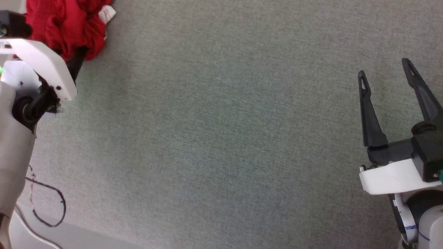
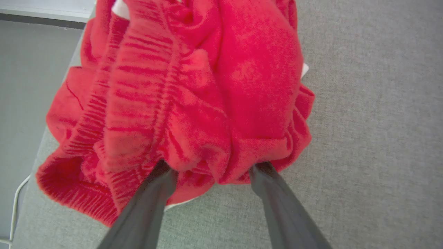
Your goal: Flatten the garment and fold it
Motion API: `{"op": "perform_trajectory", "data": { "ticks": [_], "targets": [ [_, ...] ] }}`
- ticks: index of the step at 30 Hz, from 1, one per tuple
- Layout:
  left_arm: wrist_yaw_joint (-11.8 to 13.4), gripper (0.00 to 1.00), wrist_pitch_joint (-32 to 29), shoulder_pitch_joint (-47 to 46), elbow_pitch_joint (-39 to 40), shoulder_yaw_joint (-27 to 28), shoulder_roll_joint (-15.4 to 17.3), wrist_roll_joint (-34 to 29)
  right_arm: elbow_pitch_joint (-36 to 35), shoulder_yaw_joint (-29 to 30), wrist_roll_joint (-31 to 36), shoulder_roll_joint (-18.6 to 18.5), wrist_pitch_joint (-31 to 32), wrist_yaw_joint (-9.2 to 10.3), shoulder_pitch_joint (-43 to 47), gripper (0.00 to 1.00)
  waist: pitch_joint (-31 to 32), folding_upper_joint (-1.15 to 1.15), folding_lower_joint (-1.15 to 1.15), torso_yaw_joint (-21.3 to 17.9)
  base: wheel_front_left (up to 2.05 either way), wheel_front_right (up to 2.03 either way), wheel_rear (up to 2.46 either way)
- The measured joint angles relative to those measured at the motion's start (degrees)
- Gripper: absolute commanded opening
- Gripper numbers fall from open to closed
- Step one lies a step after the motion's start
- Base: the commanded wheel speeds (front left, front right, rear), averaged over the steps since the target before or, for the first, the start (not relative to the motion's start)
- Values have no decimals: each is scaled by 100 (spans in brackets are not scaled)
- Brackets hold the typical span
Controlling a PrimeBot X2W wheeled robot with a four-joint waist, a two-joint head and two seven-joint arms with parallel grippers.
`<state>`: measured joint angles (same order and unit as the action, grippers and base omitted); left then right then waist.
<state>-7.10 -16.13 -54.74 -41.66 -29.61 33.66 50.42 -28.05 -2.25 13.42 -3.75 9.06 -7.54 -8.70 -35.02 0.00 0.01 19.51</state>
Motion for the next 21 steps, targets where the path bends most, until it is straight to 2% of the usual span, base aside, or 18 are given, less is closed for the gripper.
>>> {"op": "perform_trajectory", "data": {
  "ticks": [10, 21],
  "targets": [
    [0, 0, 263, -116, -135, -430, 149, 474, 163, 22, -36, 18, -114, 0, -8, 100, 138, 0, -1, 11, 0, 0, 0],
    [0, 0, 526, -477, -196, -544, 715, 619, 754, 76, -401, 75, -604, 0, -14, 100, 782, 0, -1, 12, 0, 0, 0]
  ]
}}
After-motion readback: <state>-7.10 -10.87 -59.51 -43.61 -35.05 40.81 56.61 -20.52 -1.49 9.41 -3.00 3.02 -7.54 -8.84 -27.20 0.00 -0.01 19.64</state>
